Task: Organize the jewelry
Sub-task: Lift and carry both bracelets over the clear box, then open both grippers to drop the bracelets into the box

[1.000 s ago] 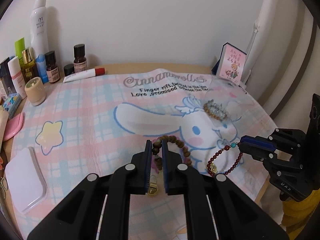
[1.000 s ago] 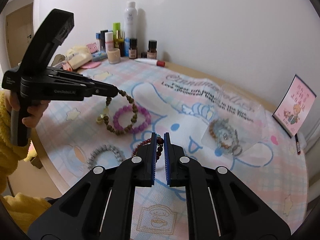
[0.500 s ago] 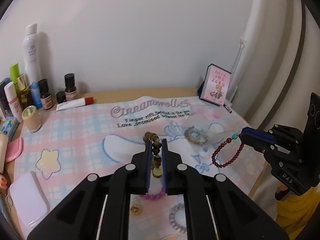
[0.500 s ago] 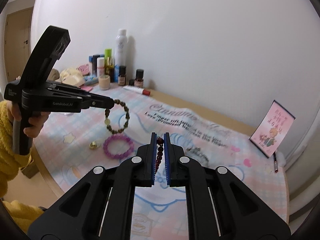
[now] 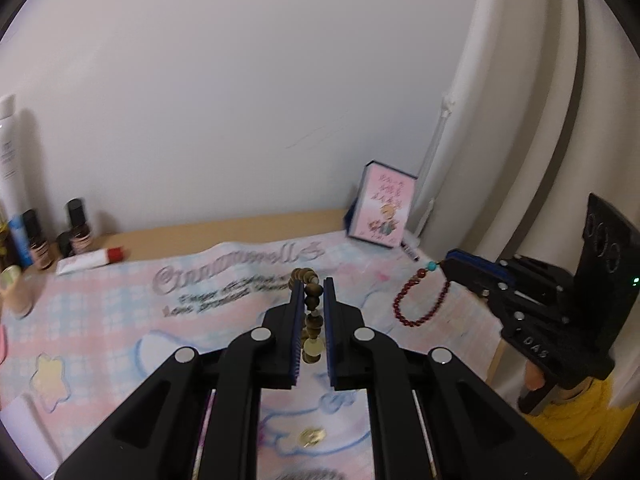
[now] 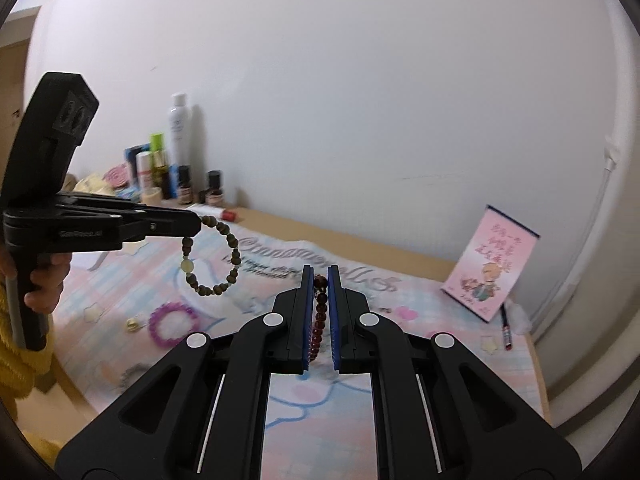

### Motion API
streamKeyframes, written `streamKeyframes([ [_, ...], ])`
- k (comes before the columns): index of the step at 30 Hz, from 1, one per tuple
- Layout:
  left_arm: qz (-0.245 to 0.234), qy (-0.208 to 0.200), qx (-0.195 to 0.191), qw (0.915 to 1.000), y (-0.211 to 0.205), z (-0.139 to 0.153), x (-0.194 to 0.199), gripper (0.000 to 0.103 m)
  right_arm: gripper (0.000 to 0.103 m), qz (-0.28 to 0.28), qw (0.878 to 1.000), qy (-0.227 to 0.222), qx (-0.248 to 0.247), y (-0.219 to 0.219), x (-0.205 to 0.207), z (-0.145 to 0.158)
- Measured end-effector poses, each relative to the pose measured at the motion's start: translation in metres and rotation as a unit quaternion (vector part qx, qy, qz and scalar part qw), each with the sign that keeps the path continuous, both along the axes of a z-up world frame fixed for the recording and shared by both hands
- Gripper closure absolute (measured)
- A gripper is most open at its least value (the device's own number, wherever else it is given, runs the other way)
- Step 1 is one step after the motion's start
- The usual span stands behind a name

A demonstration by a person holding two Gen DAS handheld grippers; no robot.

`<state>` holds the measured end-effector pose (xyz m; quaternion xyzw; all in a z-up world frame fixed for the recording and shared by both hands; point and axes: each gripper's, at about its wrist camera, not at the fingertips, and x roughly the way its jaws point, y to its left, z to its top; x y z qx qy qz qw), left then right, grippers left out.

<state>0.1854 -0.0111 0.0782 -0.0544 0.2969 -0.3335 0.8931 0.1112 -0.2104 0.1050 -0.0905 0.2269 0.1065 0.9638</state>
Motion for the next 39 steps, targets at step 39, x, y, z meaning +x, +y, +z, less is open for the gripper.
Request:
streamKeyframes([
  [39, -0.039, 0.086, 0.021, 0.9953, -0.077, -0.060, 0.050, 0.094, 0.096, -0.017, 0.994, 0.109, 0.006, -0.008, 0.048, -0.074],
])
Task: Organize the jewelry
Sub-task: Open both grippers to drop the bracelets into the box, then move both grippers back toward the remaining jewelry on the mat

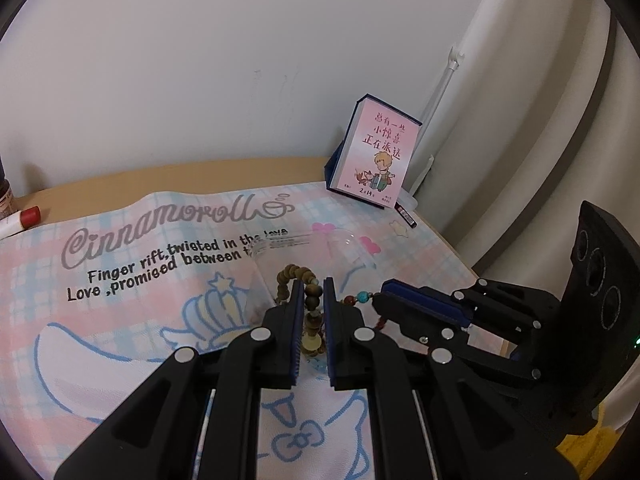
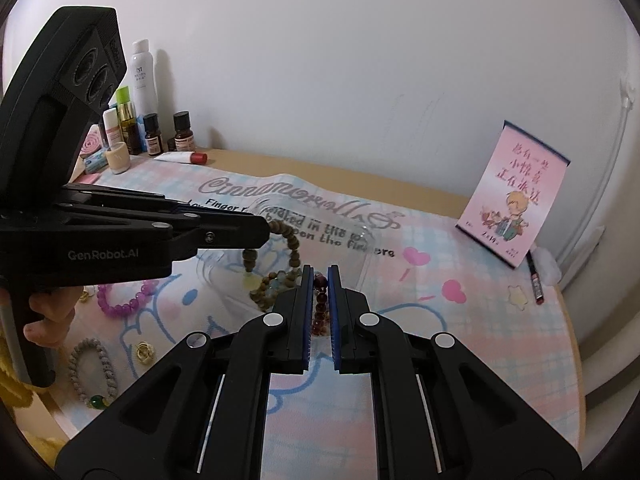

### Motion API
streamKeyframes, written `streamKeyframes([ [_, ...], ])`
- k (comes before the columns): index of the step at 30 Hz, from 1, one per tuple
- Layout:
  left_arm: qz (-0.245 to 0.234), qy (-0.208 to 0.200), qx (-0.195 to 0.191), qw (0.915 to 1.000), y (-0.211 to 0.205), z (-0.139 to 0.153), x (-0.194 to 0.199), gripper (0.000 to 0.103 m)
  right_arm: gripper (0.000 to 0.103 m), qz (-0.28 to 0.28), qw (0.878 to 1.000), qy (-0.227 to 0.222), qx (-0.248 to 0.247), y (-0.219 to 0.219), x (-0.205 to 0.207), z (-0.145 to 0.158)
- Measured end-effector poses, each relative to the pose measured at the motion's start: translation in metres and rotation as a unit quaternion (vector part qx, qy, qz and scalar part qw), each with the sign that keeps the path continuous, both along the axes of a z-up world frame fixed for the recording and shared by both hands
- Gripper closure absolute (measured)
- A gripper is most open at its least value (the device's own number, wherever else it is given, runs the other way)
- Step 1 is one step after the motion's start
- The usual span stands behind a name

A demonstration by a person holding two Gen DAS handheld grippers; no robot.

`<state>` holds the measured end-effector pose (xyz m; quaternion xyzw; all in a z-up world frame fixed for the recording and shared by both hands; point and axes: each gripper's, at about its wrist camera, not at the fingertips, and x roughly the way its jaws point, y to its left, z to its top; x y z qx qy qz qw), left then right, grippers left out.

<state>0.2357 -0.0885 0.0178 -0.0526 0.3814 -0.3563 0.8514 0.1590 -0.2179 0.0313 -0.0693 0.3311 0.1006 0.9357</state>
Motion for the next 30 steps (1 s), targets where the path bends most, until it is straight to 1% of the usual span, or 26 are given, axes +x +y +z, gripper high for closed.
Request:
streamKeyframes([
  [4, -0.002, 0.004, 0.001, 1.0000, -0.001, 0.001, 0.001, 0.093, 0.096, -0.005, 1.000, 0.007, 0.004, -0.002, 0.001, -0.002],
  [5, -0.003, 0.005, 0.001, 1.0000, -0.002, 0.002, 0.001, 0.091, 0.096, -0.005, 1.000, 0.005, 0.006, -0.002, 0.001, -0.001],
  [8, -0.002, 0.010, -0.005, 0.9999, 0.000, 0.004, 0.002, 0.080, 0.095, -0.009, 1.000, -0.008, 0.002, -0.004, -0.006, 0.006],
  [10, -0.001, 0.010, -0.019, 0.9998, 0.005, 0.008, 0.001, 0.079, 0.095, -0.010, 1.000, -0.015, 0.004, -0.006, -0.012, 0.013],
  [11, -0.002, 0.011, -0.025, 0.9996, 0.007, 0.011, 0.001, 0.076, 0.094, -0.010, 1.000, -0.017, 0.004, -0.006, -0.013, 0.016],
  [12, -0.002, 0.012, -0.027, 0.9996, 0.008, 0.012, 0.002, 0.071, 0.091, -0.010, 1.000, -0.021, 0.003, -0.006, -0.016, 0.020],
  [13, -0.001, 0.013, -0.029, 0.9995, 0.010, 0.014, 0.001, 0.070, 0.089, -0.009, 1.000, -0.028, 0.003, -0.006, -0.020, 0.024],
  [16, 0.002, 0.008, -0.034, 0.9994, 0.015, 0.021, -0.001, 0.069, 0.087, -0.003, 0.999, -0.037, 0.007, -0.004, -0.029, 0.034],
  [17, 0.003, 0.008, -0.036, 0.9993, 0.018, 0.024, -0.002, 0.068, 0.087, 0.002, 0.999, -0.037, 0.011, -0.003, -0.032, 0.036],
  [18, 0.004, 0.008, -0.040, 0.9992, 0.022, 0.026, -0.004, 0.063, 0.085, 0.013, 0.999, -0.037, 0.016, 0.000, -0.036, 0.038],
  [19, 0.006, 0.007, -0.040, 0.9991, 0.028, 0.028, -0.007, 0.061, 0.076, 0.022, 0.999, -0.036, 0.019, 0.003, -0.040, 0.039],
  [20, 0.010, 0.004, -0.036, 0.9993, 0.033, 0.030, -0.010, 0.058, 0.071, 0.030, 0.999, -0.037, 0.022, 0.007, -0.043, 0.039],
  [21, 0.017, 0.000, -0.027, 0.9995, 0.037, 0.032, -0.013, 0.058, 0.067, 0.042, 0.998, -0.038, 0.025, 0.012, -0.048, 0.038],
  [23, 0.030, -0.015, -0.003, 0.9994, 0.049, 0.032, -0.023, 0.057, 0.067, 0.060, 0.997, -0.037, 0.027, 0.022, -0.055, 0.034],
  [25, 0.038, -0.023, 0.023, 0.9987, 0.061, 0.030, -0.033, 0.053, 0.067, 0.083, 0.995, -0.031, 0.036, 0.034, -0.062, 0.027],
  [26, 0.050, -0.023, 0.034, 0.9979, 0.068, 0.027, -0.038, 0.052, 0.067, 0.097, 0.994, -0.025, 0.039, 0.041, -0.065, 0.024],
  [28, 0.061, -0.023, 0.039, 0.9972, 0.079, 0.024, -0.044, 0.052, 0.069, 0.117, 0.992, -0.019, 0.032, 0.056, -0.070, 0.015],
  [30, 0.065, -0.020, 0.046, 0.9966, 0.087, 0.019, -0.051, 0.052, 0.069, 0.126, 0.992, -0.013, 0.024, 0.068, -0.073, 0.007],
])
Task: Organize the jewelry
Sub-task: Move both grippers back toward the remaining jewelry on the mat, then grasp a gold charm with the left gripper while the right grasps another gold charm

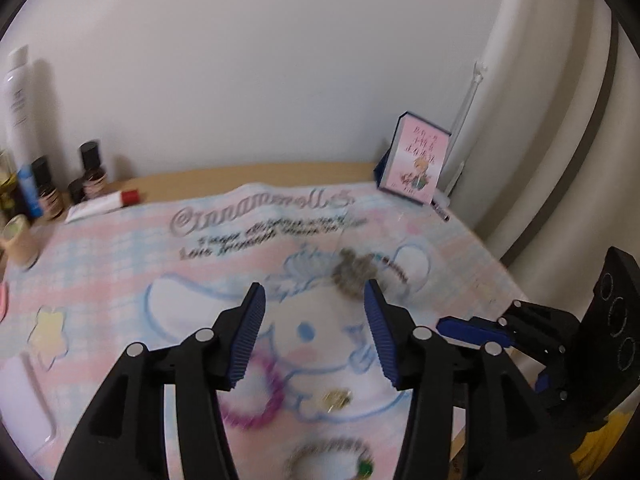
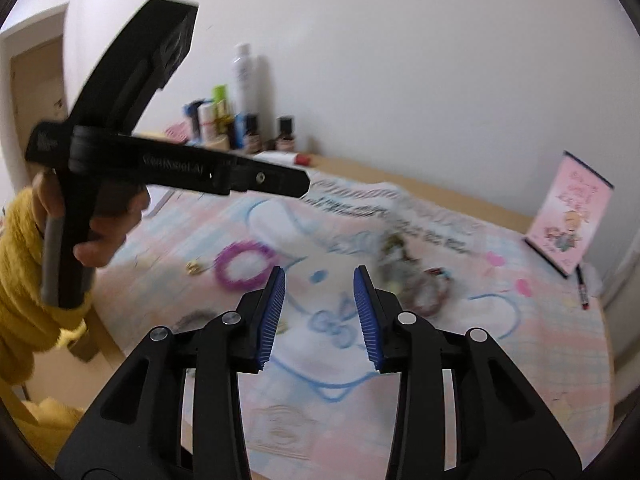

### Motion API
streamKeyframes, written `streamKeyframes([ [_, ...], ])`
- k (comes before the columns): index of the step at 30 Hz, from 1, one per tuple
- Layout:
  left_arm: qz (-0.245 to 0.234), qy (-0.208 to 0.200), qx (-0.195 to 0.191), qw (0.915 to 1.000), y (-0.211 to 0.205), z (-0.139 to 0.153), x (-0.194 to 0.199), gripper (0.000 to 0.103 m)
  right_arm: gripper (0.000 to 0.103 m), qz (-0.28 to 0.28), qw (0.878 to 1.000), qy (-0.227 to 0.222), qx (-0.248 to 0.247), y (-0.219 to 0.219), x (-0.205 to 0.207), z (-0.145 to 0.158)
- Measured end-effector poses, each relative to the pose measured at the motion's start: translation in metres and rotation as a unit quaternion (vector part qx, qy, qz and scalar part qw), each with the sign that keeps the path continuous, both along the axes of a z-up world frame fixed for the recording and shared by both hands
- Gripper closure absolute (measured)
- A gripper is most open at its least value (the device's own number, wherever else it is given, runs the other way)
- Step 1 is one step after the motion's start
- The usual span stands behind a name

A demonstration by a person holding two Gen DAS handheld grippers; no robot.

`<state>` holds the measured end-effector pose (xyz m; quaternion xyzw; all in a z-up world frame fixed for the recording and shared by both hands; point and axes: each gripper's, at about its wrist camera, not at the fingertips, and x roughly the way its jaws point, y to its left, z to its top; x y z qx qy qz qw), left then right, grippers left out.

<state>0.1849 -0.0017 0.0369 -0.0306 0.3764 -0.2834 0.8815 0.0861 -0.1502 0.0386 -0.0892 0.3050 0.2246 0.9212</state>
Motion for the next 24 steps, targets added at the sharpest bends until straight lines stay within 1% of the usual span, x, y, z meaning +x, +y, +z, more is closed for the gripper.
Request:
streamKeyframes([
  [3, 0.018, 0.003, 0.014, 0.9997, 0.017, -0.010, -0.009, 0.052, 0.069, 0.013, 1.000, 0.020, 0.000, 0.014, 0.002, -0.014],
  [8, 0.039, 0.026, 0.025, 0.9986, 0.041, -0.032, -0.019, 0.052, 0.069, 0.020, 0.999, 0.042, -0.004, 0.026, 0.007, -0.031],
  [11, 0.052, 0.025, 0.036, 0.9977, 0.052, -0.042, -0.026, 0.052, 0.070, 0.023, 0.998, 0.050, -0.009, 0.030, 0.010, -0.039],
  [14, 0.054, 0.026, 0.043, 0.9973, 0.056, -0.049, -0.029, 0.052, 0.070, 0.028, 0.998, 0.059, -0.018, 0.035, 0.014, -0.045],
  [17, 0.052, 0.023, 0.066, 0.9962, 0.057, -0.056, -0.033, 0.052, 0.070, 0.031, 0.997, 0.074, -0.024, 0.037, 0.017, -0.051],
  [20, 0.046, 0.029, 0.078, 0.9955, 0.056, -0.063, -0.037, 0.052, 0.070, 0.032, 0.996, 0.082, -0.028, 0.038, 0.019, -0.055],
  [24, 0.042, 0.034, 0.105, 0.9930, 0.051, -0.073, -0.039, 0.052, 0.071, 0.031, 0.995, 0.091, -0.031, 0.040, 0.022, -0.060],
])
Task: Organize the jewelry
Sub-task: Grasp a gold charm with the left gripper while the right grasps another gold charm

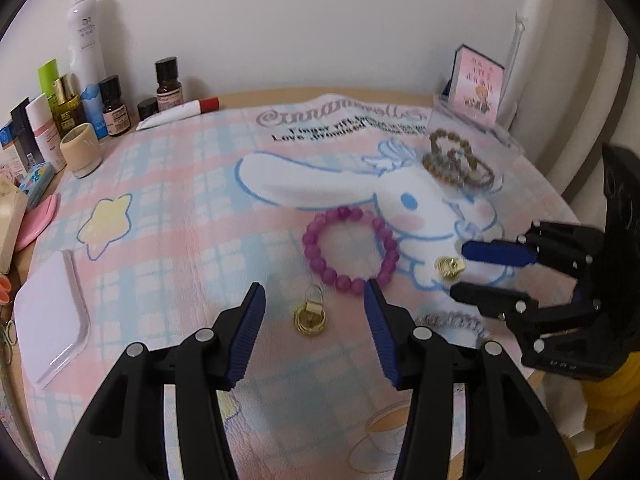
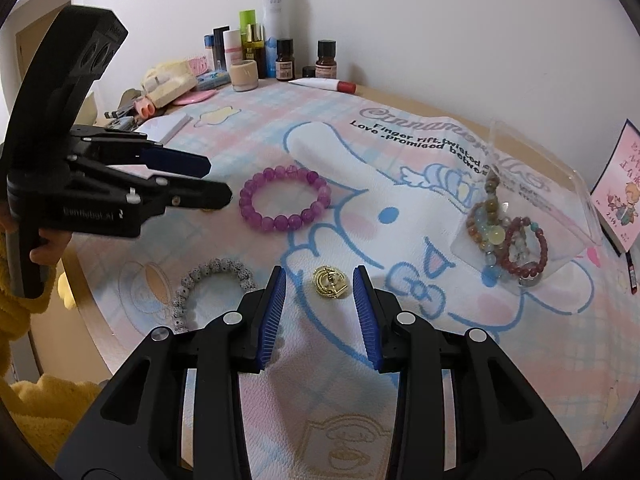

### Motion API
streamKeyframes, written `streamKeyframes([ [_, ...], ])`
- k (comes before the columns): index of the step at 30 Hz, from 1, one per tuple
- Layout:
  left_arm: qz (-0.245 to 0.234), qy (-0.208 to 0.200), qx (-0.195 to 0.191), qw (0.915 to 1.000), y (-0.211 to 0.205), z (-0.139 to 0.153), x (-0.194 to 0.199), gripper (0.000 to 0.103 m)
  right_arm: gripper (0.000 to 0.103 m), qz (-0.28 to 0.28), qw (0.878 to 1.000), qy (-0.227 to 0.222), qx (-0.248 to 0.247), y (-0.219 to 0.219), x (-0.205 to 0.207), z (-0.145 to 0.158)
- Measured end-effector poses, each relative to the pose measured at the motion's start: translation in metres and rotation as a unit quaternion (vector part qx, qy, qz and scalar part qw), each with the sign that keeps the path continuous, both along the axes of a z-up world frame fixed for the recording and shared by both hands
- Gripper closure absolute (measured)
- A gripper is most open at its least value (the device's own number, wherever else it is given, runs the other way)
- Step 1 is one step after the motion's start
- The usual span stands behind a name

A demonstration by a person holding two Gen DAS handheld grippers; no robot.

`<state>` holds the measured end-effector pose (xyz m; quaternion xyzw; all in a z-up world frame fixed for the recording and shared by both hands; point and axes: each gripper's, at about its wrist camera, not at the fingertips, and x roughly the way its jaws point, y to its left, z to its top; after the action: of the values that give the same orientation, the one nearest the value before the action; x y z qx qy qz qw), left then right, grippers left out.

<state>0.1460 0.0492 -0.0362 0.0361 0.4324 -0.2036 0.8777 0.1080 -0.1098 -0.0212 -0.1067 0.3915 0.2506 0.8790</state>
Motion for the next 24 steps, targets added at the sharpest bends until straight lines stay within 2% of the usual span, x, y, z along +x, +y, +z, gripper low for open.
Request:
streamKeyframes([
  [4, 0.001, -0.003, 0.012, 0.9999, -0.001, -0.003, -0.001, 0.057, 0.076, 0.000, 1.000, 0.008, 0.001, 0.000, 0.003, -0.001],
  [9, 0.016, -0.002, 0.012, 0.9998, 0.005, -0.003, 0.001, 0.075, 0.079, -0.002, 1.000, 0.006, -0.009, 0.002, 0.004, -0.002],
  [15, 0.022, -0.014, 0.027, 0.9993, 0.006, -0.003, -0.002, 0.087, 0.089, -0.005, 1.000, -0.002, -0.019, 0.003, 0.005, -0.004],
  [19, 0.023, -0.013, 0.018, 0.9995, 0.007, -0.003, -0.003, 0.088, 0.093, -0.007, 1.000, 0.002, -0.008, -0.002, 0.006, -0.003],
  [24, 0.029, -0.012, 0.001, 0.9995, 0.012, -0.001, -0.003, 0.089, 0.094, -0.007, 1.000, -0.005, -0.008, -0.005, 0.003, 0.000],
])
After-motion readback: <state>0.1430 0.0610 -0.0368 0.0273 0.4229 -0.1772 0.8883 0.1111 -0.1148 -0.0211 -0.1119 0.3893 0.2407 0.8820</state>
